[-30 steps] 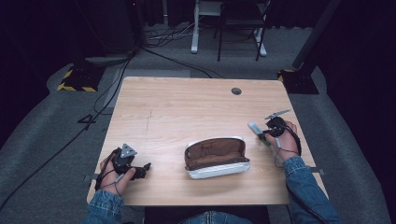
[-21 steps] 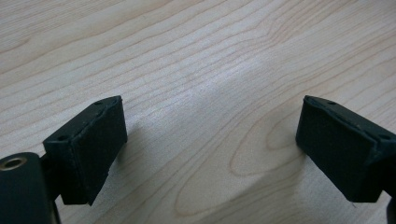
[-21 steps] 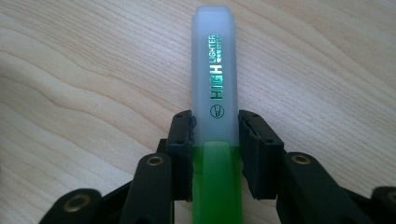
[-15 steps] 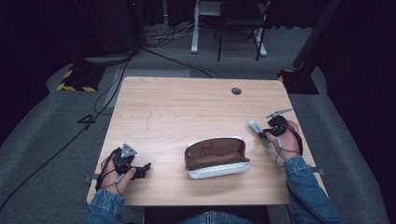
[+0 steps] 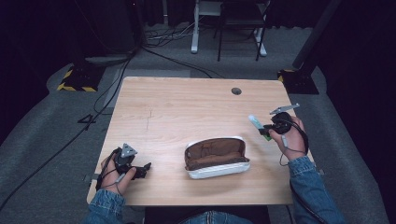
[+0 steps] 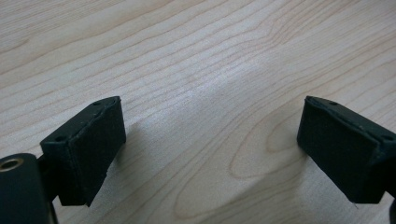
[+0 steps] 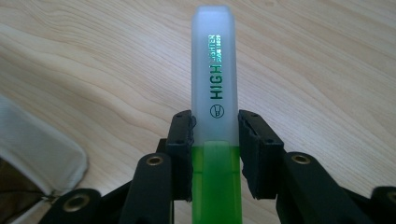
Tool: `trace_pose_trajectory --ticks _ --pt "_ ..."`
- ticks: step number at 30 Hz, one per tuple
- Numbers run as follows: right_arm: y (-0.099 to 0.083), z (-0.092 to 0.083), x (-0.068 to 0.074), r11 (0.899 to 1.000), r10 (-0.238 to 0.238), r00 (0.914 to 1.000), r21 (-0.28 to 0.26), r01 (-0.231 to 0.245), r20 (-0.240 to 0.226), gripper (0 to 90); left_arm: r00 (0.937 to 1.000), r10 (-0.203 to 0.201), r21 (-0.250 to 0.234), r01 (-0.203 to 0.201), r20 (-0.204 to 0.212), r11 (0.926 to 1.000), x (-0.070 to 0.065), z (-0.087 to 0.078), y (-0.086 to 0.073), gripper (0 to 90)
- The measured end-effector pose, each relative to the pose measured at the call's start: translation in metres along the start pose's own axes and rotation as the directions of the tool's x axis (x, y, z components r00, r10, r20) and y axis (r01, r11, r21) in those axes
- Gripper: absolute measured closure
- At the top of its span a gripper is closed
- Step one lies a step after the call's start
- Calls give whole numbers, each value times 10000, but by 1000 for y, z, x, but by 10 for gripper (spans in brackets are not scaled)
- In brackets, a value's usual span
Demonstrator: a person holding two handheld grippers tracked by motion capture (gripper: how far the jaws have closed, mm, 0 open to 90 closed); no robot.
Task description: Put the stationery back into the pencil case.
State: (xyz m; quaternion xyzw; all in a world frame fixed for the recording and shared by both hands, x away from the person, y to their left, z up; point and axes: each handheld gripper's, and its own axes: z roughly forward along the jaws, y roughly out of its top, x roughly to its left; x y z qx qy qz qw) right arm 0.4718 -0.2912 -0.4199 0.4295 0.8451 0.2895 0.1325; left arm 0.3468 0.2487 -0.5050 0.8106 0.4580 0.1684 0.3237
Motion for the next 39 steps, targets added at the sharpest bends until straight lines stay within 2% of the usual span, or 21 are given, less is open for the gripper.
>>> trace_pose_trajectory --ticks 11,21,26,31,39 --pt "12 -29 22 9972 -523 9982 -558 507 -281 671 10000 -32 -33 32 -3 10000 0 1 1 72" --pt "19 -49 43 9916 -1095 9915 -769 1041 -706 671 10000 3 26 -3 -13 10000 -1 2 1 62" --pt "22 -58 57 9862 -1492 9846 -865 1414 -908 672 10000 7 34 -7 -15 10000 -1 2 2 61" --pt "26 -65 72 9789 -1920 9741 -935 1815 -1193 671 10000 7 33 -7 -14 10000 -1 2 2 61" --pt "28 -70 87 9706 -2306 9593 -1077 2151 -1628 671 10000 4 32 -4 -4 10000 -1 2 2 61"
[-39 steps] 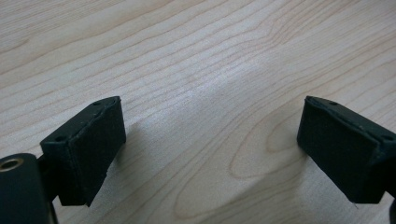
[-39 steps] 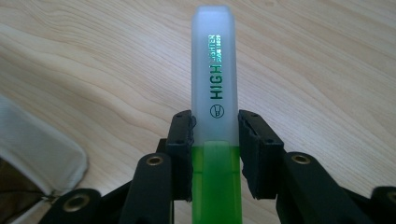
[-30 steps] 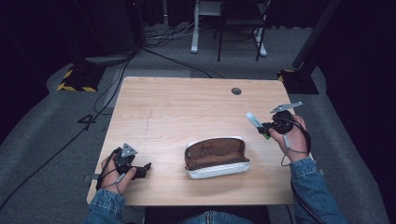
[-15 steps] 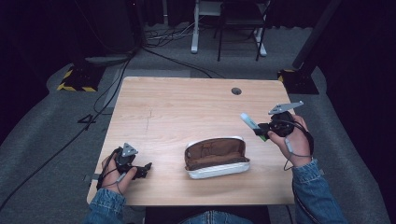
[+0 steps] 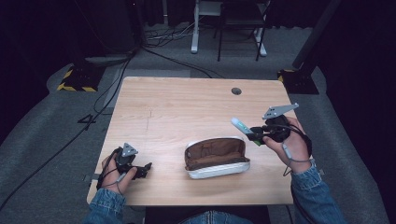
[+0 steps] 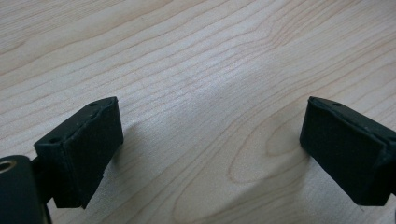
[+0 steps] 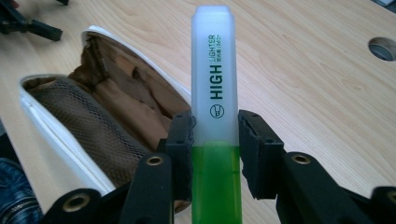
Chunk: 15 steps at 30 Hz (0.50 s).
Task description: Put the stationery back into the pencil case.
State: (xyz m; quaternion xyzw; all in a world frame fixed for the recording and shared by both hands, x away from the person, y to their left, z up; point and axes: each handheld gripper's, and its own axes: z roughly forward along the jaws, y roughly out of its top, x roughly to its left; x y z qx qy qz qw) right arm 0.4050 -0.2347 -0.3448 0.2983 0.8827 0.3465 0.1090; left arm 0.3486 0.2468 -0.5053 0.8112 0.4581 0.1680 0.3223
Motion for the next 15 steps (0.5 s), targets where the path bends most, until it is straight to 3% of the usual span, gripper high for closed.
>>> trace_pose_trajectory --ticks 15 --pt "10 10 32 9947 -958 9903 278 990 -1004 671 10000 51 -30 -50 35 10000 0 1 0 61"
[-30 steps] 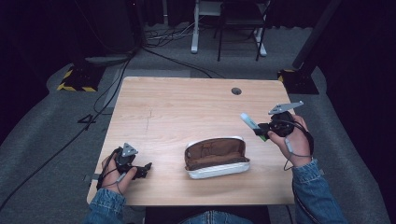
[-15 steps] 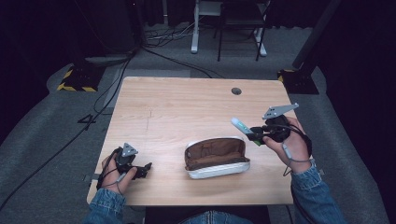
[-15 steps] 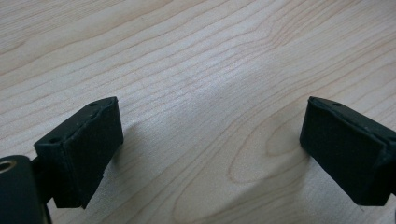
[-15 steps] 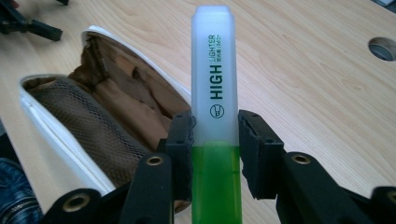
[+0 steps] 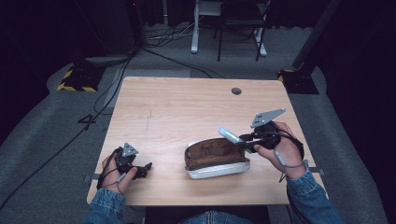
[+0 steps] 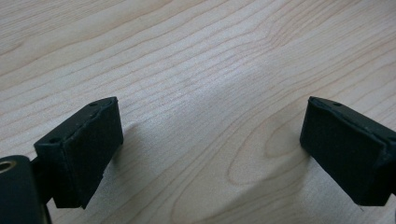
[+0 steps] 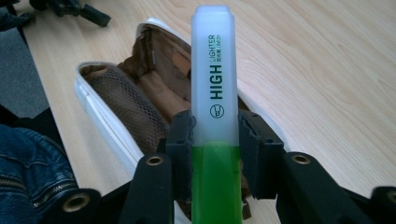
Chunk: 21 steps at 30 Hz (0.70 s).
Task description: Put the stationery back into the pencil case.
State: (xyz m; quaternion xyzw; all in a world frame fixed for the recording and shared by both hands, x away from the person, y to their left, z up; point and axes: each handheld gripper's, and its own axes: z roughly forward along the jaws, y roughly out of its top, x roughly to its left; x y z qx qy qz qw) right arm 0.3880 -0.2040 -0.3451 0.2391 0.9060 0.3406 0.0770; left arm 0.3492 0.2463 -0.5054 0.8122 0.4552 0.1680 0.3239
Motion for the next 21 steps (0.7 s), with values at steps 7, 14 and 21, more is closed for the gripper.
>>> trace_pose_trajectory --ticks 7,14,21 --pt "4 9 12 9990 -361 9986 231 370 -378 671 10000 -3 -1 3 1 10000 0 0 0 61" --pt "6 19 19 9965 -688 9952 420 718 -691 671 10000 -6 4 6 10 10000 0 0 0 61" --pt "7 31 24 9928 -931 9898 656 1005 -1079 671 10000 -34 -1 34 26 10000 -1 0 0 61"
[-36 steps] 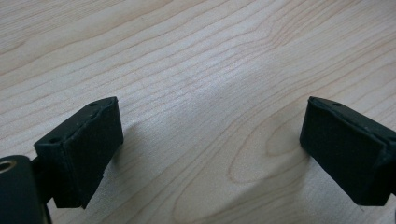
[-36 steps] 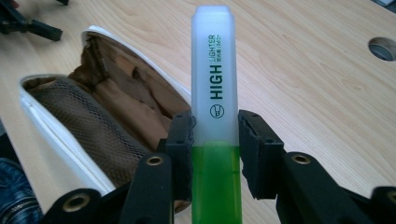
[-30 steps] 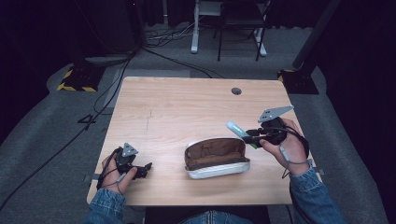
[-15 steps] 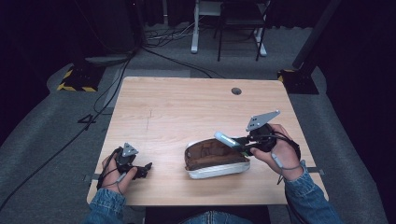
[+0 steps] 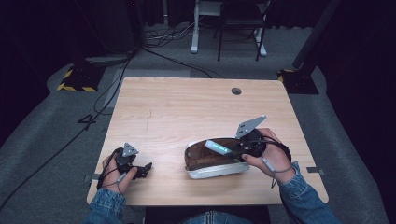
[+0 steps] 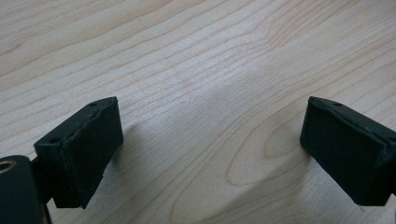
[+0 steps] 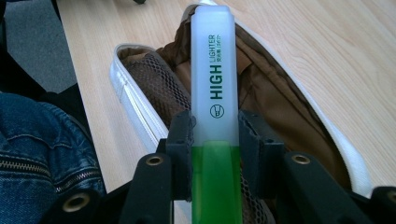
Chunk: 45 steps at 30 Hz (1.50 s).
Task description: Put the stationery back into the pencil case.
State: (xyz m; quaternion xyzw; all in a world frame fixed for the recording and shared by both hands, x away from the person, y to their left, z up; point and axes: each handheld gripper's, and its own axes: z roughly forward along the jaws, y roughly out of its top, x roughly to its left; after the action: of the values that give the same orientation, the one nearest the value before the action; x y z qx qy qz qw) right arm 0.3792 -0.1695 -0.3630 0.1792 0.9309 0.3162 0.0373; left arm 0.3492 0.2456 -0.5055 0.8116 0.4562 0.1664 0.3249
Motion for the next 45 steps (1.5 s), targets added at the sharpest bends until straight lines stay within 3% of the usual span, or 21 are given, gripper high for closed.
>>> trace_pose_trajectory --ticks 10,25,29,34,36,39,45 --pt "0 17 -1 9987 -318 9994 395 322 -96 671 10000 0 -1 0 0 10000 0 0 0 60" --pt "-1 32 -9 9947 -848 9964 580 845 27 670 10000 44 50 -44 -5 10000 0 0 0 61" --pt "-2 35 -13 9951 -773 9970 617 767 77 670 10000 85 32 -85 -2 10000 0 0 0 61" --pt "-5 40 -17 9960 -642 9976 609 657 -252 664 10000 77 19 -77 -33 10000 -1 0 0 61" --pt "-6 43 -19 9961 -651 9975 587 665 -257 643 10000 74 19 -74 -31 10000 -1 0 0 61" --pt "-7 46 -21 9974 -457 9986 539 470 -262 531 10000 72 27 -72 -37 10000 -1 0 1 58" --pt "-7 42 -22 9991 -349 9993 236 346 109 469 10000 -3 49 3 -16 10000 -2 0 1 53"
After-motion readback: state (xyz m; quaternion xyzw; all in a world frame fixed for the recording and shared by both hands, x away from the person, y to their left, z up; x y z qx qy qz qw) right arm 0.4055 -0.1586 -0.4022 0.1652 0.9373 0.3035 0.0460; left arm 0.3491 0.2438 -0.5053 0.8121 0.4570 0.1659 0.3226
